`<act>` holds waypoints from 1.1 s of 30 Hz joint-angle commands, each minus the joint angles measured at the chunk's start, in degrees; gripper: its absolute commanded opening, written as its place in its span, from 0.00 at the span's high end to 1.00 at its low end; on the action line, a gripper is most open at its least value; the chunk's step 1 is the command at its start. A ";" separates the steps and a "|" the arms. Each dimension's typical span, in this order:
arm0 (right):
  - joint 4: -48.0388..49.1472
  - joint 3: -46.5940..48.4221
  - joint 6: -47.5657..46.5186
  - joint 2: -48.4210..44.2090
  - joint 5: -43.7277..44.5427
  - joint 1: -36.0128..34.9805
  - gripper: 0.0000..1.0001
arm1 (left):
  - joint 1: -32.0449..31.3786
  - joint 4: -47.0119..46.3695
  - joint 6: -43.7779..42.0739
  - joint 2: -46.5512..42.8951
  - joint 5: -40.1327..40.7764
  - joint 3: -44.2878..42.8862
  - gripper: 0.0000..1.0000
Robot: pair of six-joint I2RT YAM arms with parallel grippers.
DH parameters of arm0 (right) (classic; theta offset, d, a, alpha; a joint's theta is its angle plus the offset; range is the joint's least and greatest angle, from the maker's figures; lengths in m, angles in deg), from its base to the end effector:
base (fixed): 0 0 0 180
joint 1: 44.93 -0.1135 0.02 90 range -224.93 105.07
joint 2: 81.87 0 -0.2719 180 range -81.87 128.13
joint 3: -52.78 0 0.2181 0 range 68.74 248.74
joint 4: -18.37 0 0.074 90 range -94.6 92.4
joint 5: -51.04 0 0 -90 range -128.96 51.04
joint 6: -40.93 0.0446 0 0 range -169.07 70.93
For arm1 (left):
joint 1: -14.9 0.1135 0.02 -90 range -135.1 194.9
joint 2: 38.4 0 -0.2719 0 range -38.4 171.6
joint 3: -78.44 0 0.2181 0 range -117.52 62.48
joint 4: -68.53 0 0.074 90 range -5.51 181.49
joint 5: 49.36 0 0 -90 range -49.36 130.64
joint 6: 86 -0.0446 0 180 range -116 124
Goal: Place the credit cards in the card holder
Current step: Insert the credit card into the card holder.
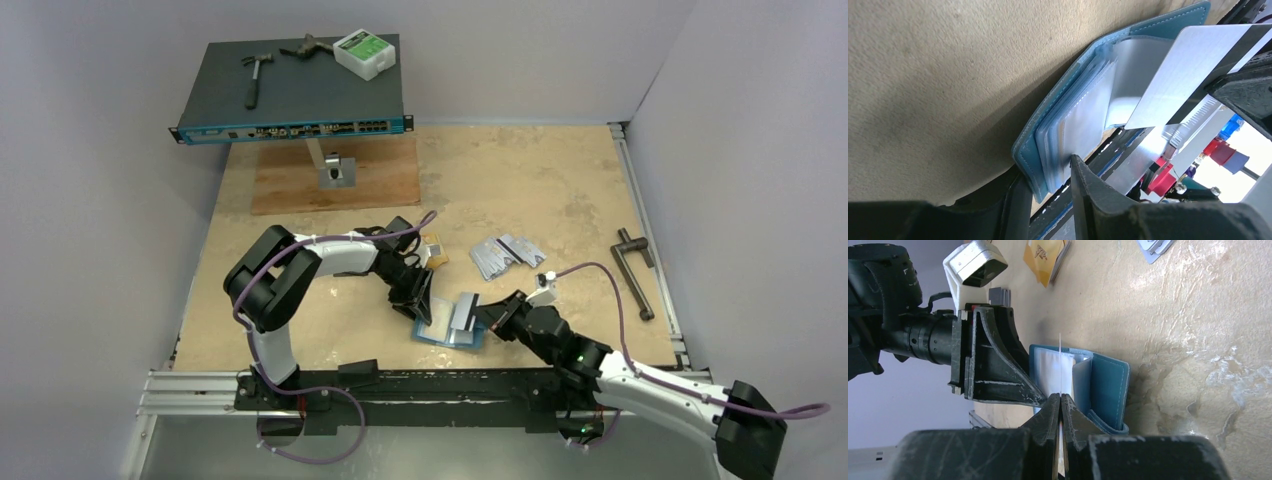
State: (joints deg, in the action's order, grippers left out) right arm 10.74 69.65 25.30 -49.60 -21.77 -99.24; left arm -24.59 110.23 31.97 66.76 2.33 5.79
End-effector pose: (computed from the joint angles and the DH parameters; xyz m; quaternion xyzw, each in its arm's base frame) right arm 0.0735 0.0798 0.1551 0.2248 0.7977 0.4377 0.3486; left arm 0.2176 -0.2151 0.1538 -0.1387 -0.9264 0.3424 0.0726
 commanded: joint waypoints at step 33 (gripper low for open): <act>22.30 -3.38 -3.62 16.57 0.81 -0.01 1.00 | 7.04 -7.94 6.85 0.80 -1.16 4.35 0.72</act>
State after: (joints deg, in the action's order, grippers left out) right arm 28.91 69.63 22.48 -35.35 -21.93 -99.26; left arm -19.67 105.33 37.80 66.83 -0.93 9.05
